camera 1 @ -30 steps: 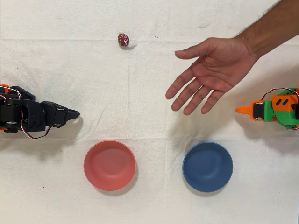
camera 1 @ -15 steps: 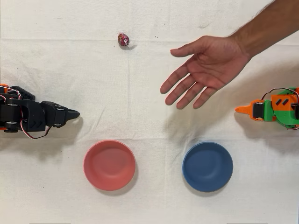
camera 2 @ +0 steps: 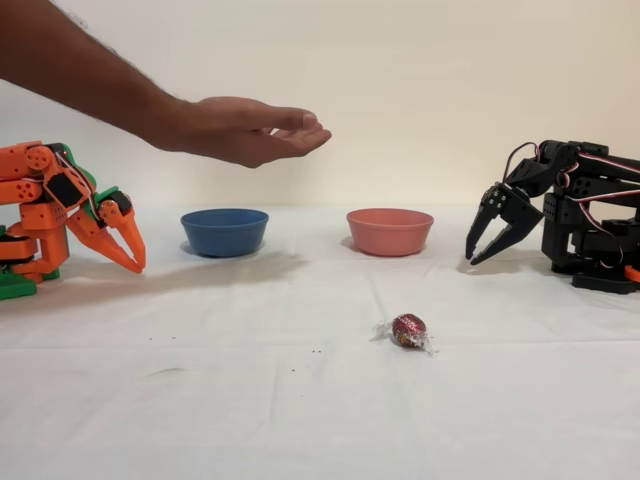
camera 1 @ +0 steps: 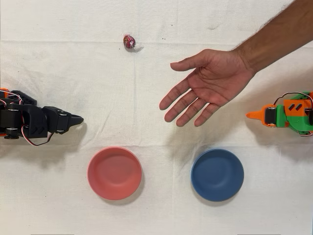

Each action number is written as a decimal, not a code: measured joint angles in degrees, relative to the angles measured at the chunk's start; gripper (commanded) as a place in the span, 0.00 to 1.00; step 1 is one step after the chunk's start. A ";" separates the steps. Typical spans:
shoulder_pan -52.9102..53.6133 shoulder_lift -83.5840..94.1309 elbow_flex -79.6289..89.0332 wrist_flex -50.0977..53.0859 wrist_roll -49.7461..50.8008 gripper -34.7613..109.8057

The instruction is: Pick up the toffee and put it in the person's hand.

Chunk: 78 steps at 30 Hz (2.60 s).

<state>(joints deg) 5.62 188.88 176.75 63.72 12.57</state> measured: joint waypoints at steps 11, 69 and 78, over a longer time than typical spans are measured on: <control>0.09 0.00 0.00 0.00 0.09 0.24; -6.77 -47.81 -47.55 2.90 -2.37 0.36; -13.54 -64.07 -57.83 0.97 -3.96 0.37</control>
<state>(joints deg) -7.91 124.80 118.92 64.69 8.61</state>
